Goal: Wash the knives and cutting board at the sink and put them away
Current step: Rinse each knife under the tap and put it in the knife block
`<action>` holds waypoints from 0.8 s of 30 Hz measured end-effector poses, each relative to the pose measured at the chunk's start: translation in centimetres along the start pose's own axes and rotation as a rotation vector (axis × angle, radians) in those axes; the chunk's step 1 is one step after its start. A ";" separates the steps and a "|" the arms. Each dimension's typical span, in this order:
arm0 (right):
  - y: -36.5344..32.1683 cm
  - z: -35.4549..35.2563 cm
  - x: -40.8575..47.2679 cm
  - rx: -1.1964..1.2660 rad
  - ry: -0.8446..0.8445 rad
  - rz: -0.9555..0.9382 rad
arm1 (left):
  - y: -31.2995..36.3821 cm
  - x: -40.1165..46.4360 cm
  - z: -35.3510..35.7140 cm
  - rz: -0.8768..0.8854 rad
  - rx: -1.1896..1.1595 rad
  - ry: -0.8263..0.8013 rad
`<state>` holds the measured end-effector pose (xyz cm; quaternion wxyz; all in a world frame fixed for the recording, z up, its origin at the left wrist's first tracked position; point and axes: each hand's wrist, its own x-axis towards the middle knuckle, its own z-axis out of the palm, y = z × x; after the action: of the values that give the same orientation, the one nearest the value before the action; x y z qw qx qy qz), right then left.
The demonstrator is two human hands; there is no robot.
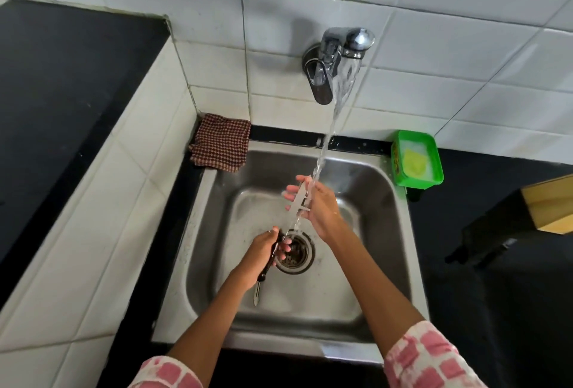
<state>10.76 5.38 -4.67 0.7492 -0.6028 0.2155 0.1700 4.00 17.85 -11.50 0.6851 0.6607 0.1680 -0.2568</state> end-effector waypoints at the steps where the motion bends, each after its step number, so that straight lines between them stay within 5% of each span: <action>1: -0.1 -0.2 -0.2 -0.059 -0.006 -0.016 | 0.0 0.1 -0.4 0.008 -0.011 -0.011; 11: -2.3 0.6 -2.3 -0.793 -0.020 -0.305 | 0.1 0.1 0.6 0.057 -0.100 -0.003; 17: -4.1 -0.8 -2.9 -0.754 -0.036 -0.298 | 1.4 0.7 0.9 0.078 -0.085 -0.026; 21: -4.3 -1.7 -1.5 -0.707 0.176 -0.368 | 2.4 0.6 1.7 0.178 -0.167 -0.097; 24: -3.3 -1.1 -1.7 -0.696 0.105 -0.313 | 4.2 1.1 2.5 0.210 -0.202 -0.141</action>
<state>10.90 3.56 -1.22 0.5048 -0.8544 0.0885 0.0855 6.97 15.20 -8.51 0.7812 0.5826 0.0747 -0.2115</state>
